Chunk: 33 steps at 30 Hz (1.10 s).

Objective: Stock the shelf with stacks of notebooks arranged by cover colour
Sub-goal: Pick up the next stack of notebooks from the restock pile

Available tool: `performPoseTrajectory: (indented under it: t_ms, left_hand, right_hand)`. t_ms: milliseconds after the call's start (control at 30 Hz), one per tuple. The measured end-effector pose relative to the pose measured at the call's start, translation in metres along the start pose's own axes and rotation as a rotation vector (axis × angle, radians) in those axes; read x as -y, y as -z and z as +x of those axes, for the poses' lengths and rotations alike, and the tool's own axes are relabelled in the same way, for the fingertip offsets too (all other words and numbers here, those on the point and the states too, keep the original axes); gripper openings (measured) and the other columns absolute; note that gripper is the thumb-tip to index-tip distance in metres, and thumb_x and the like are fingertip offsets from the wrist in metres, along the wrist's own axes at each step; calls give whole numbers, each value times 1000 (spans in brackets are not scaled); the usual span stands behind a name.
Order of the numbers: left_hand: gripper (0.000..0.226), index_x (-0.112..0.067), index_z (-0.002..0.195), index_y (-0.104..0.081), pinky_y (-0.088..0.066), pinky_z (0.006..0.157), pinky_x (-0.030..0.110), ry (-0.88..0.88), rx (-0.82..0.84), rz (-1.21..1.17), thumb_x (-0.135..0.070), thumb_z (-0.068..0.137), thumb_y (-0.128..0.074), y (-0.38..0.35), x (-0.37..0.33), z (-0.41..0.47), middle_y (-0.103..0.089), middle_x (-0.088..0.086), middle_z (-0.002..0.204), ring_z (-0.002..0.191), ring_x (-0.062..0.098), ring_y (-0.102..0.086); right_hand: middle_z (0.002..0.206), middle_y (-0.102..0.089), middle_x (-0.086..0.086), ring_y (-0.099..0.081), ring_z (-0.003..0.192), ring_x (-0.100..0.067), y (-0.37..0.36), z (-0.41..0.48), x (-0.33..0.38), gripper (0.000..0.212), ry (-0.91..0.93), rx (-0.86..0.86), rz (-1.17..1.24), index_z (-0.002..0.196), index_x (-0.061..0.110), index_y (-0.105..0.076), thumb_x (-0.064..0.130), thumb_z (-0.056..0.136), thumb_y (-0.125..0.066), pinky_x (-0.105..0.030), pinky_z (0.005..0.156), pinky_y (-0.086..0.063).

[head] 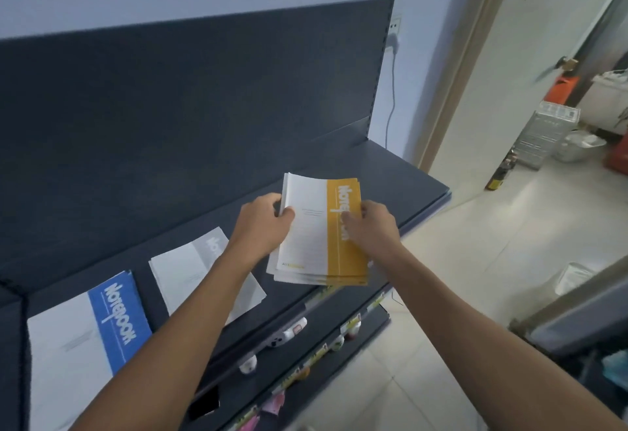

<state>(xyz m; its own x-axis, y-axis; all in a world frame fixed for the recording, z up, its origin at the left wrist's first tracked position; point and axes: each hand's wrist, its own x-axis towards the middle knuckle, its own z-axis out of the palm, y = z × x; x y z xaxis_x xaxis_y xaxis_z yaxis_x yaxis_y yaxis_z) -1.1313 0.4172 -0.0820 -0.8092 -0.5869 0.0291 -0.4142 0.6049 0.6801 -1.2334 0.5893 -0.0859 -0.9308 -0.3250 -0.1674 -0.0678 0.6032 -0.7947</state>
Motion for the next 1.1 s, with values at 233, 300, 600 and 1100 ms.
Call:
performPoseTrajectory:
  t_ms: [233, 300, 600, 1100]
  left_hand:
    - [20, -22, 97, -64, -40, 52, 28, 135, -61, 20, -38, 91, -55, -22, 6, 38, -69, -6, 78, 73, 11, -64]
    - [20, -19, 95, -64, -47, 56, 32, 181, -67, 10, -37, 91, -54, -26, 10, 41, -69, -4, 79, 75, 16, -66]
    - [17, -19, 96, -66, -49, 58, 30, 424, -219, 36, -34, 91, -60, -44, 31, 42, -67, -4, 78, 71, 15, -64]
    - [23, -13, 93, -61, -51, 66, 36, 685, -340, 332, -36, 94, -63, -71, 35, 33, -63, 3, 86, 81, 26, -64]
  right_hand:
    - [90, -62, 15, -65, 83, -12, -7, 71, -1, 5, 72, 106, -78, 99, 31, -55, 34, 95, -55, -39, 80, -58]
    - [88, -65, 14, -67, 82, -13, -9, 86, 2, 5, 100, 163, -122, 89, 29, -57, 34, 91, -58, -41, 81, -60]
    - [85, -73, -6, -70, 73, -24, -44, 131, 9, 26, 212, 376, -252, 98, 11, -69, 33, 88, -61, -29, 57, -46]
    - [84, -64, -1, -64, 70, -21, -88, 154, 1, 19, 404, 488, -415, 85, 13, -59, 32, 85, -63, -30, 56, -49]
